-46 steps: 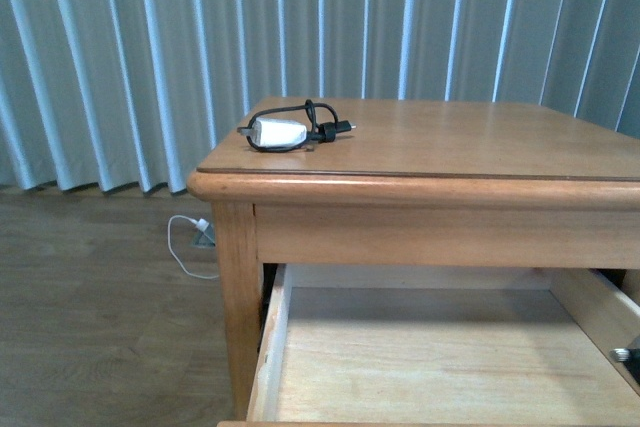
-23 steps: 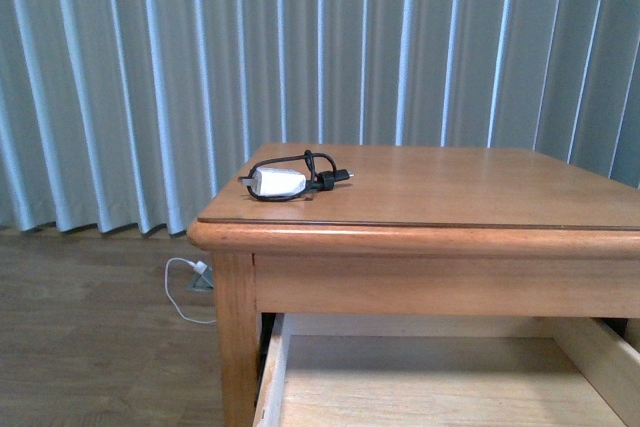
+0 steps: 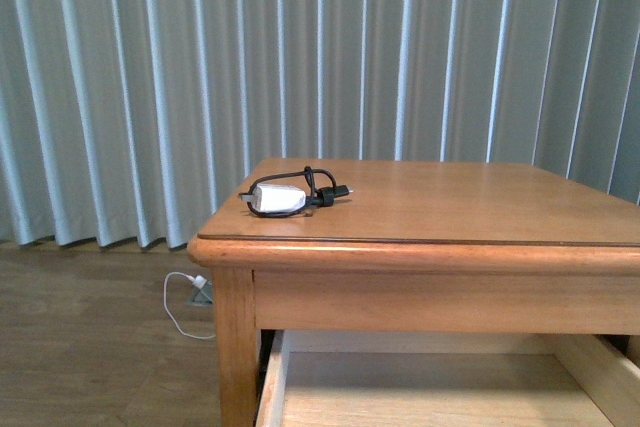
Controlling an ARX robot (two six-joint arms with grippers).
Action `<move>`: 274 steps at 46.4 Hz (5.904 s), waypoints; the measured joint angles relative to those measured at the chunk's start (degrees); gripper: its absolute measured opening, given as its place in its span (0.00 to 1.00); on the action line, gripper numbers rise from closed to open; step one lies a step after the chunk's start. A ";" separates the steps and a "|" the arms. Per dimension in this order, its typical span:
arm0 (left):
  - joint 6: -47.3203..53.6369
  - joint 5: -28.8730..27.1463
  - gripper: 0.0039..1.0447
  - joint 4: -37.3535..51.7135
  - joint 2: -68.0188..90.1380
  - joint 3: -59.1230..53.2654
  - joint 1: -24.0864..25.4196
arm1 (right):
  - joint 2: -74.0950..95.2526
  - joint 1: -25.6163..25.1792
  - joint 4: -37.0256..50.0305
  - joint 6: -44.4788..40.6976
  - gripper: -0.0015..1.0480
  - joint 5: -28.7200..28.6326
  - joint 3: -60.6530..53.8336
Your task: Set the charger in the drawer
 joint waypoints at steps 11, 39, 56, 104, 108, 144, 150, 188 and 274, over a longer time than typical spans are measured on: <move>0.00 -0.02 0.94 0.00 -0.02 0.00 0.00 | -13.07 9.09 15.10 -4.11 0.54 24.74 -10.49; 0.00 -0.02 0.94 0.00 -0.02 0.00 0.00 | -14.86 9.29 15.76 -4.76 0.91 24.70 -13.60; -2.21 -27.02 0.94 4.39 14.29 2.56 -14.10 | -14.88 9.29 15.78 -4.76 0.92 24.70 -13.60; 10.38 9.22 0.94 17.27 96.15 66.47 -14.10 | -14.88 9.29 15.78 -4.79 0.92 24.70 -13.57; 11.17 11.23 0.94 16.31 99.76 69.68 -14.16 | -14.88 9.29 15.78 -4.79 0.92 24.70 -13.60; 14.56 16.59 0.94 15.85 113.77 81.40 -15.47 | -14.88 9.29 15.78 -4.79 0.92 24.70 -13.60; 14.84 16.55 0.69 14.93 113.87 81.55 -15.76 | -14.88 9.29 15.78 -4.76 0.92 24.70 -13.60; 11.74 25.31 0.41 23.19 88.28 56.35 -20.96 | -14.88 9.29 15.78 -4.79 0.92 24.70 -13.60; 17.75 -7.82 0.94 29.66 67.34 28.06 -22.47 | -14.88 9.29 15.78 -4.79 0.92 24.70 -13.60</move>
